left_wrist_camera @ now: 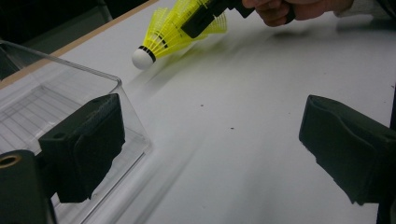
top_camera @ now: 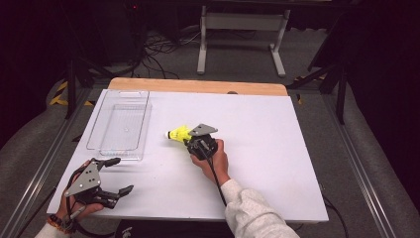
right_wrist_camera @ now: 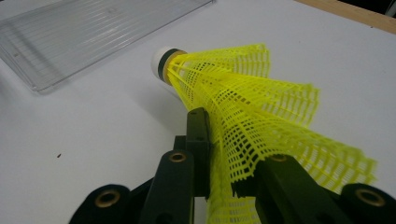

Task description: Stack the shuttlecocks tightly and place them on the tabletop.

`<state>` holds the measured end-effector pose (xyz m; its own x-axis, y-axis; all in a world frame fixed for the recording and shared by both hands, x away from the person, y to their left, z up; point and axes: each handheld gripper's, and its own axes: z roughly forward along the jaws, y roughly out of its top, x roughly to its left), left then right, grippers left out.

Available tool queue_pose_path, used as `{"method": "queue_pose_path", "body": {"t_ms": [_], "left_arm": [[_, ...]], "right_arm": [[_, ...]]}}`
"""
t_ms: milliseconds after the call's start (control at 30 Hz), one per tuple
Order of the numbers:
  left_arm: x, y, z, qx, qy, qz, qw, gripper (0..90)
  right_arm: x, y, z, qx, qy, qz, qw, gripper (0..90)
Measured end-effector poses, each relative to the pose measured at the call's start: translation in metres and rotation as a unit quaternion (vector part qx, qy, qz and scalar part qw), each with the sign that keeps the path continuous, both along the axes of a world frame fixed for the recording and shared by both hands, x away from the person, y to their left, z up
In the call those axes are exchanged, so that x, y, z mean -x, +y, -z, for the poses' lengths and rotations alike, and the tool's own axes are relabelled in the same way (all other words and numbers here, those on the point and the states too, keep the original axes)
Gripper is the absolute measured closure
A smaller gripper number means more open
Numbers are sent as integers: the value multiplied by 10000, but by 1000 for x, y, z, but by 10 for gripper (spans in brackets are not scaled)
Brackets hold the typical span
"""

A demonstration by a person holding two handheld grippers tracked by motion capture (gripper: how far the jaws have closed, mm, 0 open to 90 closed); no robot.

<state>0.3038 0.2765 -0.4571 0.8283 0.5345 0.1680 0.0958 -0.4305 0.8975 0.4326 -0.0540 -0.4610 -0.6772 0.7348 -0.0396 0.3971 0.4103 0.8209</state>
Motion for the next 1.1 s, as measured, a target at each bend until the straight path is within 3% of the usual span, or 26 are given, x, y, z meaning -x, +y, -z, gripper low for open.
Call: {"method": "queue_pose_path", "body": {"t_ms": [500, 1100], "left_arm": [[0, 5, 2, 18, 43, -72, 10000, 71], [-1, 7, 2, 35, 35, -119, 9999, 69]], "right_arm": [[-1, -15, -2, -11, -31, -81, 10000, 807], [-2, -33, -11, -239, -99, -14, 9997, 808]]}}
